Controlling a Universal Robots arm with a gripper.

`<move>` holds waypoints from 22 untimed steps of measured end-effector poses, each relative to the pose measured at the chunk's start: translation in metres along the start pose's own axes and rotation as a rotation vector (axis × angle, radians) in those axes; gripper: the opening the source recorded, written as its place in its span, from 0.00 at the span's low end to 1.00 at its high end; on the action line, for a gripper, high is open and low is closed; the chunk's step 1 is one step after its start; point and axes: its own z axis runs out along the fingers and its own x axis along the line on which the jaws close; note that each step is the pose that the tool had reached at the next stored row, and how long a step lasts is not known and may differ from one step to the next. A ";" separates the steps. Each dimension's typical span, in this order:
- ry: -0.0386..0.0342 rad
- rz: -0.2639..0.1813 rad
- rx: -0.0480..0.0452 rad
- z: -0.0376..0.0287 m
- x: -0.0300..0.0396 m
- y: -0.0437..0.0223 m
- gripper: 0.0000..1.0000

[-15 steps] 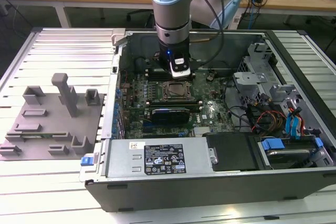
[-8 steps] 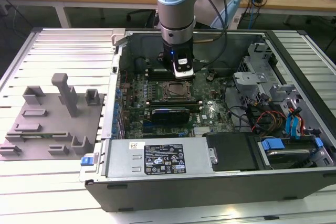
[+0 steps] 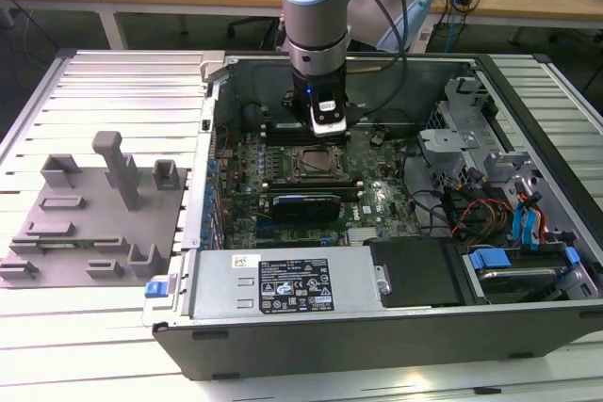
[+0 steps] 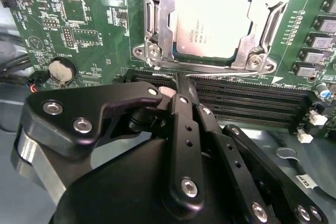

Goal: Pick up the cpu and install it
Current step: 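Install the first cpu locking lever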

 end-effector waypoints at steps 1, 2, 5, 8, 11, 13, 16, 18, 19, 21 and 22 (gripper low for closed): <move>-0.0003 0.000 0.0003 0.0000 0.0001 0.0000 0.11; -0.0006 0.000 0.0009 -0.0001 0.0007 -0.0002 0.11; -0.0031 0.001 0.0038 -0.0005 0.0039 -0.0010 0.11; -0.0057 0.001 0.0073 -0.0006 0.0060 -0.0013 0.11; -0.0133 -0.002 0.0225 -0.0003 0.0060 -0.0014 0.11; -0.0217 -0.005 0.0396 0.0003 0.0061 -0.0015 0.11; -0.0284 -0.008 0.0526 0.0019 0.0062 -0.0019 0.11; -0.0305 -0.008 0.0558 0.0028 0.0063 -0.0021 0.11; -0.0314 -0.008 0.0573 0.0034 0.0063 -0.0022 0.11; -0.0324 -0.009 0.0585 0.0041 0.0063 -0.0023 0.11; -0.0324 -0.009 0.0584 0.0042 0.0063 -0.0023 0.11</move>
